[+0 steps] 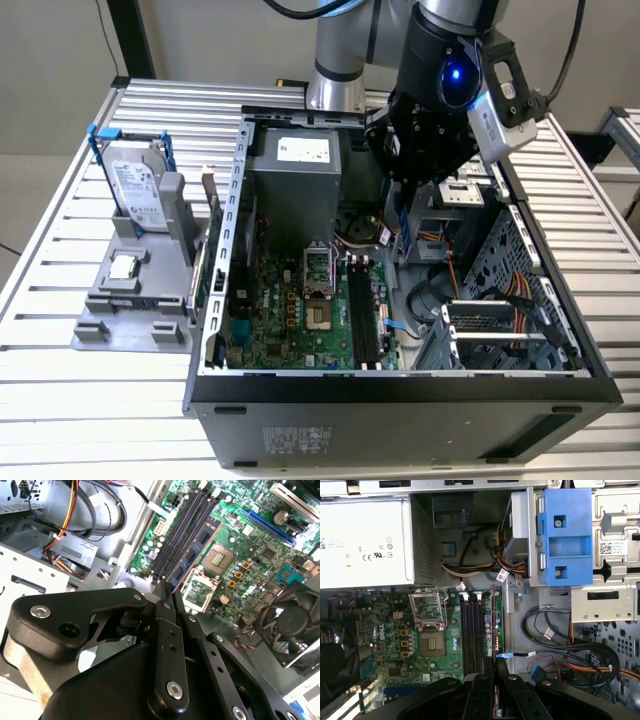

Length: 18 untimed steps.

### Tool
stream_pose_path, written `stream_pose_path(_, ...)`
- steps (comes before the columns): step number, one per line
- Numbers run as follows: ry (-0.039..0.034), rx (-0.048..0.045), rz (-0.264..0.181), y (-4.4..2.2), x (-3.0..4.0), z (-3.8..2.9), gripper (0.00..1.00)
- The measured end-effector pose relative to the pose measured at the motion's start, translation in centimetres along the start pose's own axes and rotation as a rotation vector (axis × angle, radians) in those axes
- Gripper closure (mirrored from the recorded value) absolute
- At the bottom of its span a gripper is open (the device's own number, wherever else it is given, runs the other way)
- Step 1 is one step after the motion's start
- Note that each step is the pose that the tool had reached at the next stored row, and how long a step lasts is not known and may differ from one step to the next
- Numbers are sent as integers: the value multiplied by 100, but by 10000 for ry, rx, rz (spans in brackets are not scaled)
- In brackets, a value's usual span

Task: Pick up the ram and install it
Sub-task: 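Insert the ram into the slot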

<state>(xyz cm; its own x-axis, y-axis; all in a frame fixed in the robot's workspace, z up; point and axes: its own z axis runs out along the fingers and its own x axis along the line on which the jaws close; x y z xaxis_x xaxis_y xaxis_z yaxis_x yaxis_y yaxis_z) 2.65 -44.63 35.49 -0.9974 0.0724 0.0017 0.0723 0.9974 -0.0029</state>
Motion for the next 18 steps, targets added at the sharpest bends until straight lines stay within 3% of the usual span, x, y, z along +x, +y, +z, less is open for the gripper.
stream_pose_path(18, 0, 7, 92, 3, -31, 57, 100)
